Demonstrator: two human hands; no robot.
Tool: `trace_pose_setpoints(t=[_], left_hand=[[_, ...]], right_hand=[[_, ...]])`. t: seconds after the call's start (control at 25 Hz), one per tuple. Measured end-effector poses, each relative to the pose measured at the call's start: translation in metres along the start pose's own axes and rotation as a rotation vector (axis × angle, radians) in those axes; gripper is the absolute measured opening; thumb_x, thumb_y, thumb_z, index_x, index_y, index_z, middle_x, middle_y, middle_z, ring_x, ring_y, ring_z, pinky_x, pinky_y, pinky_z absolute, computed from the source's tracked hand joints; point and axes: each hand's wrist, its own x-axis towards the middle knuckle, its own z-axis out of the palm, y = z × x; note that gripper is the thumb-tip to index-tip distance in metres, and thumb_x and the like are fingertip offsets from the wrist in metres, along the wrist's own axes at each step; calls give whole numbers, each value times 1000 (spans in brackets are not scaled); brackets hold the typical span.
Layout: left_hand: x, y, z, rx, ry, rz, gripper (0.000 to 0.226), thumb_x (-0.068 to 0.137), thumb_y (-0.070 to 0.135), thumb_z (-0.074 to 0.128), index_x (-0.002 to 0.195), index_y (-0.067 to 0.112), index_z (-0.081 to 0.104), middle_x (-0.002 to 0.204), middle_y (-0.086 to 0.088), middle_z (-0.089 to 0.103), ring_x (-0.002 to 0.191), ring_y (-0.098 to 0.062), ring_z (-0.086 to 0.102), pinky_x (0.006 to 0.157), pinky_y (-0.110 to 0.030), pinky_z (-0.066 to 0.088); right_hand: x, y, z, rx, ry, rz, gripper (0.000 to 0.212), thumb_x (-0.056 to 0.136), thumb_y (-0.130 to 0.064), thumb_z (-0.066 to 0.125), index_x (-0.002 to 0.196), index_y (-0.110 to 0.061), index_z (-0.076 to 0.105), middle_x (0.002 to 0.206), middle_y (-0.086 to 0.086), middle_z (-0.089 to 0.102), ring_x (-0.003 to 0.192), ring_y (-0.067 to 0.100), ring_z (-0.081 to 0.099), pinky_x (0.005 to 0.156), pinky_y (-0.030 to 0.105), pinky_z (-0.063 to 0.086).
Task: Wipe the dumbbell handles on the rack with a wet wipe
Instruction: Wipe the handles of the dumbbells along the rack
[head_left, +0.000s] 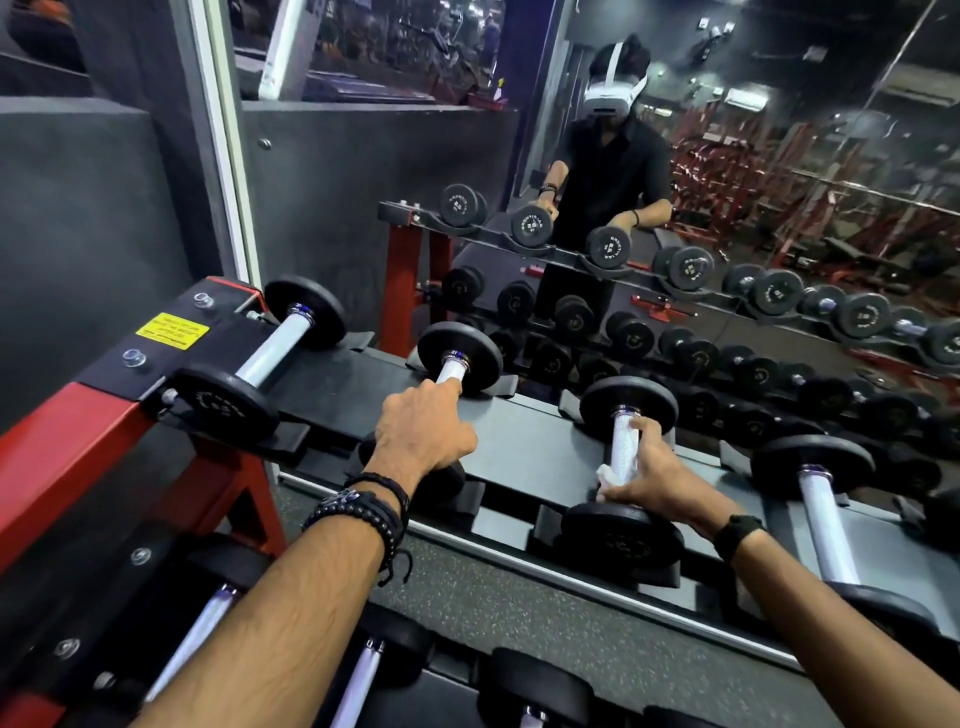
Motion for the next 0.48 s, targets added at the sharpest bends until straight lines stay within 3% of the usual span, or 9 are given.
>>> trace_pose_setpoints(t=[0.16, 0.28, 0.4, 0.48], left_hand=[[0, 2, -1, -2, -15, 0, 61, 80, 31, 56, 139, 20, 44, 104, -8, 64, 90, -30, 63, 71, -33, 39], [1, 0, -2, -4, -17, -3, 61, 80, 31, 56, 139, 20, 43, 104, -8, 64, 91, -30, 63, 72, -33, 39], [1, 1, -1, -6, -20, -2, 61, 80, 30, 55, 139, 20, 43, 105, -8, 63, 92, -30, 63, 74, -34, 41], [1, 2, 0, 1, -19, -2, 62, 81, 31, 55, 140, 20, 42, 105, -8, 63, 92, -30, 63, 74, -34, 40]], right_hand=[[-7, -7, -15, -230, -87, -52, 55, 68, -33, 85, 112, -28, 53, 99, 4, 45, 98, 23, 48, 90, 32, 45], [-14, -21, -17, -231, -42, -172, 25, 69, -22, 84, 78, -27, 61, 71, -6, 54, 69, 13, 53, 60, 21, 43], [-13, -19, -14, -244, 43, -230, 26, 73, -21, 79, 72, -33, 56, 62, -9, 56, 61, 12, 55, 53, 24, 38], [-4, -12, -18, -234, 219, -254, 20, 77, -21, 74, 77, -31, 57, 64, -9, 58, 63, 14, 55, 56, 28, 37]])
